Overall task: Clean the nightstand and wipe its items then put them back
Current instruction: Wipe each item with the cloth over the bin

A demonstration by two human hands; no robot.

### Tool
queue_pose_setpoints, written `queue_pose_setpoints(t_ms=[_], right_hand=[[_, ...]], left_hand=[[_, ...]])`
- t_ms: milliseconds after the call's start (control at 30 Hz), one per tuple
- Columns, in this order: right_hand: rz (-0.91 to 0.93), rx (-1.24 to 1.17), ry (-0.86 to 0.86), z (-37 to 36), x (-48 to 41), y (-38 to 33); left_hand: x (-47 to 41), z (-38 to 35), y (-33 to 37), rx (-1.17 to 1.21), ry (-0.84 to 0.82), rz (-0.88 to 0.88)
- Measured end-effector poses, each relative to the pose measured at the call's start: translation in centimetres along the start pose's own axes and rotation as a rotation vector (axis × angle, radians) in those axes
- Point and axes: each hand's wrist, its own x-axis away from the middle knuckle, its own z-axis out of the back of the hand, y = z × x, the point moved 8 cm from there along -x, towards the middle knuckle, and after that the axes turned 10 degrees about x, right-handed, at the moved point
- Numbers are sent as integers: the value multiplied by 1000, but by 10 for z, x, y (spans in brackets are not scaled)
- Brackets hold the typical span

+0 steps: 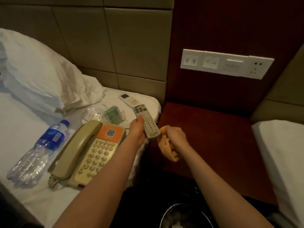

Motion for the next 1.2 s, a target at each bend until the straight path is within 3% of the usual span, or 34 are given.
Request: queue_pose_setpoints(t_ms=[100,200,333,433,500,600,700,800,1033,1200], right_hand=[[-17,-81,-142,-21,-20,-20],[-24,-317,-259,-42,-42,-37],[-56,-571,-345,-66,-75,-56],[-124,-429,-290,-75,-102,-57],[-155,-294,-292,-83,-115,-59],[-184,-262,-355,-100,-122,-67],[-187,-185,-412,-114,-126,-78],[-210,-150,-388,-118,-127,-90],[-121,-137,-365,-105,-130,-97],[-195,-458,-276,-84,-131,-69]], left_hand=[[-22,2,20,83,29,-19],[-42,2,38,141,44,-35],[-65,5,57,27,46,-18],[-79,19,74,-369,93,-73],[-84,33,93,-700,147,-216],[-84,54,118,-1010,232,-399],[-79,78,123,-1400,359,-330],[-78,90,113,-1601,350,-235],[-82,84,112,-1634,315,-284],[-66,70,122,-1503,292,-411]])
